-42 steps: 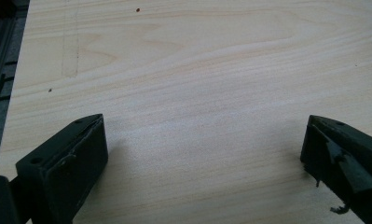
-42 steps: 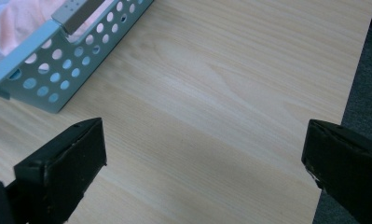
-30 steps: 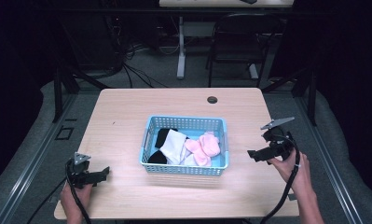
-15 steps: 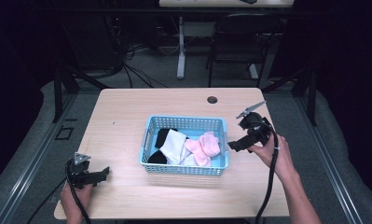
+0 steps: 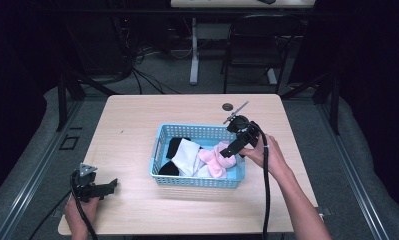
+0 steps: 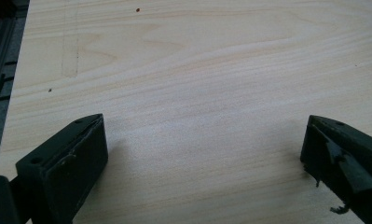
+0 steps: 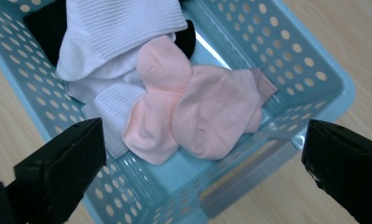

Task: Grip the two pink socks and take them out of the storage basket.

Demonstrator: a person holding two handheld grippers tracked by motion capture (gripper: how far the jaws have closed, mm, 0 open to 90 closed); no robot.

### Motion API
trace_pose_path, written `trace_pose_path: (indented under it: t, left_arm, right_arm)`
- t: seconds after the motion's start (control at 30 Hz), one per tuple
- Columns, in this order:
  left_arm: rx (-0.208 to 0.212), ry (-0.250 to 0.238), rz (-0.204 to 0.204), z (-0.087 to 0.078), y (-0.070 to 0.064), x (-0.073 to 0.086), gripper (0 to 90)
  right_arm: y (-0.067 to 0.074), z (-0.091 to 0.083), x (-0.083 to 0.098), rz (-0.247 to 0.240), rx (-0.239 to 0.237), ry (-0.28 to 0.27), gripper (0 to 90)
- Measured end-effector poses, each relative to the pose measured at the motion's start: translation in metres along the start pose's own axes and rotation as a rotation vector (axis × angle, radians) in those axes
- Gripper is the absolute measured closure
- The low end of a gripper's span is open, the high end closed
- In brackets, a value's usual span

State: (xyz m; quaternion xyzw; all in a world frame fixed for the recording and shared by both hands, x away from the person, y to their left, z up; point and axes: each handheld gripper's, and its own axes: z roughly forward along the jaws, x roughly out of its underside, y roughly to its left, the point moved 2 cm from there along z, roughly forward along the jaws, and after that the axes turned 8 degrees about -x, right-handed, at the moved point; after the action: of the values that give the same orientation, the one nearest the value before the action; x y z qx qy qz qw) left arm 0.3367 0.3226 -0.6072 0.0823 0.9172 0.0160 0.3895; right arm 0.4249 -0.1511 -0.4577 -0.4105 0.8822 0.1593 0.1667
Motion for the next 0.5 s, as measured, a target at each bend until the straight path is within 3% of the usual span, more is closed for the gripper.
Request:
trace_pose_path:
  t: [0.23, 0.33, 0.5]
  left_arm:
    - [0.001, -0.001, -0.002, 0.000, 0.000, 0.000, 0.6]
    - [0.001, 0.000, 0.001, 0.000, 0.000, 0.000, 0.6]
    - [0.001, -0.001, -0.002, 0.000, 0.000, 0.000, 0.6]
  right_arm:
    - [-0.010, 0.037, -0.014, 0.019, -0.045, 0.066, 0.0]
    - [-0.012, 0.045, -0.017, 0.020, -0.051, 0.088, 0.0]
    - [-0.021, 0.067, -0.022, 0.053, -0.072, 0.155, 7.7]
